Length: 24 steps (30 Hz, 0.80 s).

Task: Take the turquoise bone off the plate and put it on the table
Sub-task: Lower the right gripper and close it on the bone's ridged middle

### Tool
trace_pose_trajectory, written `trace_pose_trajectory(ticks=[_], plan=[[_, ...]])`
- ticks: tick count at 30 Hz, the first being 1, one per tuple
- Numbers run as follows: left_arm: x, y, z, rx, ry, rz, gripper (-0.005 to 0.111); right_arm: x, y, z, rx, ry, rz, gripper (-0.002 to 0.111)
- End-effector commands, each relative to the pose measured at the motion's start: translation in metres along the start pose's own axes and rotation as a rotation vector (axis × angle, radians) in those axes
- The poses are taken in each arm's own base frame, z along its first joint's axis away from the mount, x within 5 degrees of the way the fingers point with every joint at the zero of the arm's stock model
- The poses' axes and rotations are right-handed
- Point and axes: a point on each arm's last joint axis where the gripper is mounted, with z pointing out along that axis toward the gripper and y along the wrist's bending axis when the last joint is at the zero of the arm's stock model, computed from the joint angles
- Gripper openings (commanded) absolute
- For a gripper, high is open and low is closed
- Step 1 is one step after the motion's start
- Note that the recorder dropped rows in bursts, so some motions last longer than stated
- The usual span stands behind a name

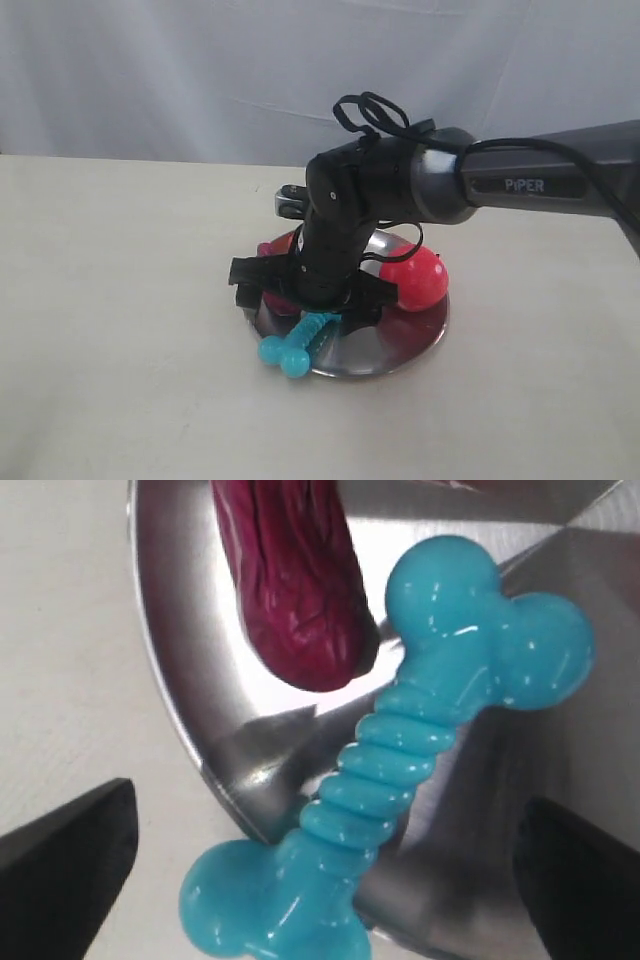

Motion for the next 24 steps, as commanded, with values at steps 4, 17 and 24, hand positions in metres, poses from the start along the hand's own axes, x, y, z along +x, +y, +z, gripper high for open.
trace_pose_trajectory(ticks=[4, 17, 24], plan=[[0.001, 0.000, 0.000, 0.002, 0.001, 0.002, 0.000, -0.003, -0.002, 0.004, 0.029, -0.024, -0.007, 0.095], [0.001, 0.000, 0.000, 0.002, 0.001, 0.002, 0.000, -0.005, -0.005, 0.015, 0.059, -0.045, -0.014, 0.095], [0.001, 0.000, 0.000, 0.002, 0.001, 0.002, 0.000, -0.006, -0.006, 0.016, 0.072, -0.057, -0.009, 0.081]])
